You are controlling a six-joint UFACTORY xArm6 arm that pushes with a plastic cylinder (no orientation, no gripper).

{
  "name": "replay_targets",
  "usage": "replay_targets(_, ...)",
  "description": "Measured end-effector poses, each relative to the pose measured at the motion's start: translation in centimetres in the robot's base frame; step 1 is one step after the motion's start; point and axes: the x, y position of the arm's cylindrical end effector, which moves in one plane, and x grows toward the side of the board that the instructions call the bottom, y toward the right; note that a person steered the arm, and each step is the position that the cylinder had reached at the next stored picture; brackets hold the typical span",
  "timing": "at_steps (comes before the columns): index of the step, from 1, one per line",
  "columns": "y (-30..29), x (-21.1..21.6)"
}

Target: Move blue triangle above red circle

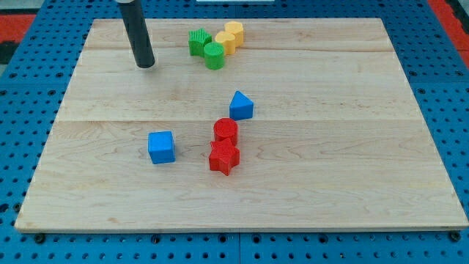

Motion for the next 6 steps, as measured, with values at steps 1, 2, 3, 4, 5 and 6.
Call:
replay_targets(1,0.0,2.4)
replay_targets(2,6.0,3.9)
replay_targets(3,14.6,4.0)
replay_targets(4,15.6,7.3)
replay_targets(5,15.6,5.8)
replay_targets(6,19.2,6.6)
